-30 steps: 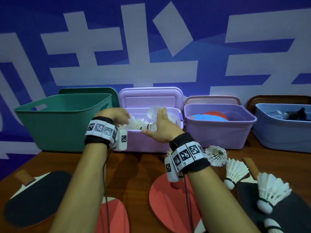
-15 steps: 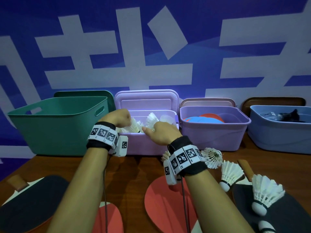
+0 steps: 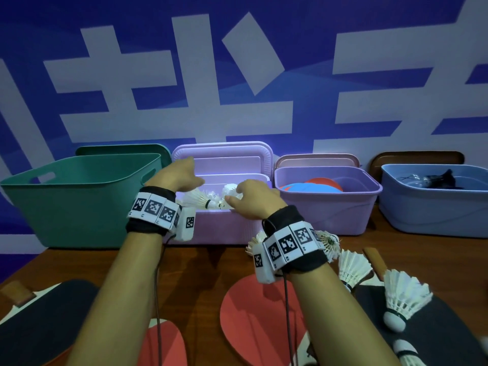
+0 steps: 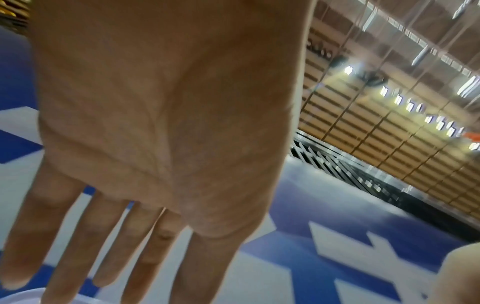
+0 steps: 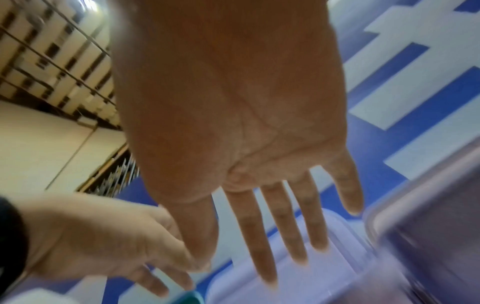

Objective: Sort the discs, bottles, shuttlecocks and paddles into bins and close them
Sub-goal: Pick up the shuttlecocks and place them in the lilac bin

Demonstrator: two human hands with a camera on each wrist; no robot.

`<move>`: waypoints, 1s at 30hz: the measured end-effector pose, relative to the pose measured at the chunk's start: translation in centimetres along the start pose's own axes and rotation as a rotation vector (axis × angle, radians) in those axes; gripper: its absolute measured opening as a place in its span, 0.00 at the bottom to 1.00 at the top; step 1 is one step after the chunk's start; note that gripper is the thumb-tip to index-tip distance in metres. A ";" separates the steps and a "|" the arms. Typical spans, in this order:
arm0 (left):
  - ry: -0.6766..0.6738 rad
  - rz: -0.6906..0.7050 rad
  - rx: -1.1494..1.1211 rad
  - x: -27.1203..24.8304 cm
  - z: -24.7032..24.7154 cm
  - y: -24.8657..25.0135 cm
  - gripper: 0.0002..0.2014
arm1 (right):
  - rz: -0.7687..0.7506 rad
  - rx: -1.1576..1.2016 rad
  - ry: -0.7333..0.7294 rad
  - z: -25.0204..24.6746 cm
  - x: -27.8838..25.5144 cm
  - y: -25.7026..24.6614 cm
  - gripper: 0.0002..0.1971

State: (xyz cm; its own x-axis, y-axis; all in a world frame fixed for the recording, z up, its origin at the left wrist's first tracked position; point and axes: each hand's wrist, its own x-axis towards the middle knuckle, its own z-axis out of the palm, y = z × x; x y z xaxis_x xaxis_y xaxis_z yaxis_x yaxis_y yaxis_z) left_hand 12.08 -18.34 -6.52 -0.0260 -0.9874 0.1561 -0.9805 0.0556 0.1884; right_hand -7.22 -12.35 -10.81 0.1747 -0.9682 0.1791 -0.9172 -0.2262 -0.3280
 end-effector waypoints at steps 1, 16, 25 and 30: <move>0.048 0.047 -0.024 -0.5 -0.7 0.8 0.27 | 0.001 0.008 0.000 -1.0 -0.4 -0.1 0.25; 0.246 0.768 -0.224 -11.8 1.3 17.1 0.07 | 0.213 0.006 0.091 -12.1 -19.0 6.7 0.19; -0.178 1.295 -0.117 -24.3 7.8 23.9 0.14 | 0.543 0.004 -0.371 -10.9 -30.6 12.1 0.16; -0.250 1.251 0.090 -26.4 10.2 24.4 0.23 | 0.616 -0.057 -0.490 -8.9 -32.7 12.8 0.20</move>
State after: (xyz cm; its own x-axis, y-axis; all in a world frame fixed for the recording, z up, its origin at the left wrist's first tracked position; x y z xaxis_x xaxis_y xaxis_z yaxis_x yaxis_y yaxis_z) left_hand -13.14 7.54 -15.96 -0.9627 -0.2706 -0.0086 -0.2704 0.9625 -0.0217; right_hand -27.81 17.39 -12.63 -0.2447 -0.8572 -0.4531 -0.9150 0.3588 -0.1846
